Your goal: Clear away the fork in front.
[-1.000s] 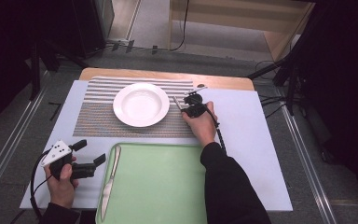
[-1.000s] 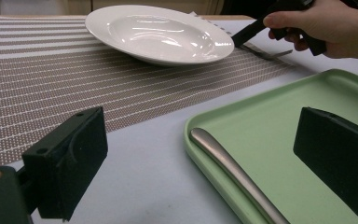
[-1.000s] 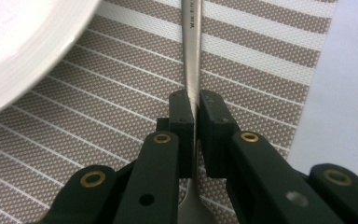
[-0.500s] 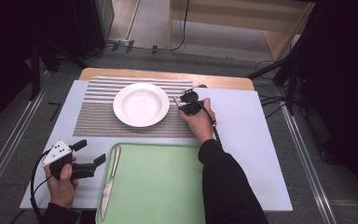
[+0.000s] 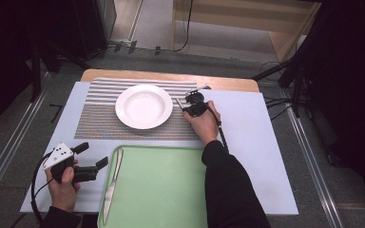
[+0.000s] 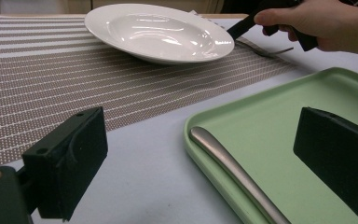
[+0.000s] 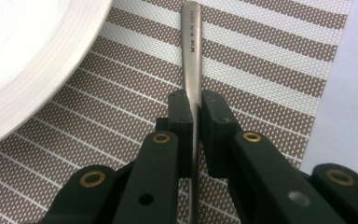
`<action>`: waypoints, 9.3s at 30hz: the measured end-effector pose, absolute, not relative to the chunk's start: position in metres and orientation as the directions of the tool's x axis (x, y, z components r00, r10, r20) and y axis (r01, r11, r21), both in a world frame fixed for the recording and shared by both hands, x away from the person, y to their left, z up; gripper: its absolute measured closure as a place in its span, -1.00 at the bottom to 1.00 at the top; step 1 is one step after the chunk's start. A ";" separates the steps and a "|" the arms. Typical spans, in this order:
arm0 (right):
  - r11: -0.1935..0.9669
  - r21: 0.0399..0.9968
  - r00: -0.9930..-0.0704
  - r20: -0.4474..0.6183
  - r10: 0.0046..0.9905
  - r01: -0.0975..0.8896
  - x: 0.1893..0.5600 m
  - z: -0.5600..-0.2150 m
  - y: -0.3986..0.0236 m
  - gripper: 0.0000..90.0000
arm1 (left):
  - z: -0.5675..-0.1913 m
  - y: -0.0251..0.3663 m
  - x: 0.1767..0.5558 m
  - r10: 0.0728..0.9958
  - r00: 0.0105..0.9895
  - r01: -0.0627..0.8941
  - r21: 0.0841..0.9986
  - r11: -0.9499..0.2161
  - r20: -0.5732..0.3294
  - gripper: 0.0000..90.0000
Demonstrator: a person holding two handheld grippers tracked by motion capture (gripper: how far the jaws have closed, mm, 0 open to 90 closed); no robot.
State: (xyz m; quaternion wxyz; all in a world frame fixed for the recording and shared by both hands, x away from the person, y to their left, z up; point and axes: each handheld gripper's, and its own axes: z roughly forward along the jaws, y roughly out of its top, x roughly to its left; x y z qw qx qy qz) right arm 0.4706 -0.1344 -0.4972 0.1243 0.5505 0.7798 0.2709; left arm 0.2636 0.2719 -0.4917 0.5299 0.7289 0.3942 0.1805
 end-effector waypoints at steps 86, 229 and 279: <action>0.075 0.831 -0.469 0.233 0.852 0.550 0.334 -0.462 -0.203 0.92 | -0.458 0.206 0.260 0.682 0.730 0.279 0.932 -0.231 -0.050 -0.95; 0.030 0.942 -0.505 0.152 0.849 0.335 0.235 -0.487 -0.232 -1.00 | -0.435 0.136 0.272 0.341 0.830 0.473 0.881 -0.013 -0.441 0.91; 0.012 0.952 -0.311 0.088 0.946 0.306 0.191 -0.498 -0.338 -1.00 | -0.438 0.167 0.259 0.255 0.802 0.570 0.819 -0.057 -0.540 0.91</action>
